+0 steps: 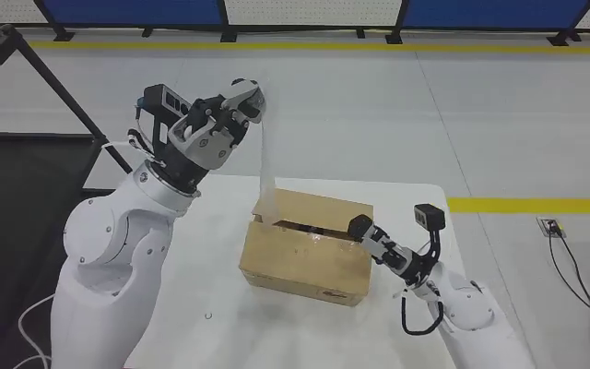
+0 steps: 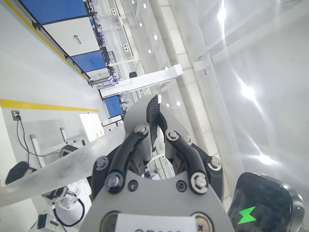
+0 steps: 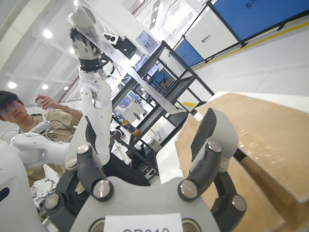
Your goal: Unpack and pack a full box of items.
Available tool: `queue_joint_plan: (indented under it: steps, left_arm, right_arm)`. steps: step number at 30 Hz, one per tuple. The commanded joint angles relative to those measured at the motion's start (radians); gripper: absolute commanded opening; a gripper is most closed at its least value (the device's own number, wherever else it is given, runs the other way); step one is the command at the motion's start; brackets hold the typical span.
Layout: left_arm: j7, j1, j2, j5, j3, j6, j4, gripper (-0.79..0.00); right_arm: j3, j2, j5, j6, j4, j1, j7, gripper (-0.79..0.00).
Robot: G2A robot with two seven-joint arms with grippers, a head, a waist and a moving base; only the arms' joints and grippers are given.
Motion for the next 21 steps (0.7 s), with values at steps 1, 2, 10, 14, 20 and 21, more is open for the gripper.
queue_joint_plan:
  steps: [1, 2, 10, 14, 20, 21]
  left_arm:
    - [-0.029, -0.013, -0.002, -0.016, 0.009, -0.008, -0.011, -0.785]
    - [-0.053, -0.017, -0.002, -0.019, 0.013, -0.011, -0.017, -0.785]
    - [-0.138, -0.028, 0.001, -0.005, 0.016, -0.030, -0.034, -0.785]
    - [-0.135, -0.029, 0.001, 0.017, 0.026, -0.039, -0.043, -0.785]
    - [-0.127, -0.039, -0.002, 0.035, 0.045, -0.050, -0.042, -0.785]
    - [-0.128, -0.042, -0.003, 0.036, 0.049, -0.052, -0.039, -0.785]
  right_arm:
    - [-0.026, 0.000, 0.048, 0.023, 0.035, 0.029, 0.069, 0.000]
    - [-0.030, 0.001, 0.056, 0.030, 0.051, 0.044, 0.087, 0.000]
    - [-0.075, -0.010, 0.137, 0.071, 0.156, 0.107, 0.087, 0.000]
    - [-0.109, -0.014, 0.280, 0.087, 0.199, 0.135, 0.217, 0.000]
    - [-0.129, -0.016, 0.549, 0.102, 0.259, 0.165, 0.483, 0.000]
    - [-0.132, -0.017, 0.586, 0.108, 0.272, 0.171, 0.514, 0.000]
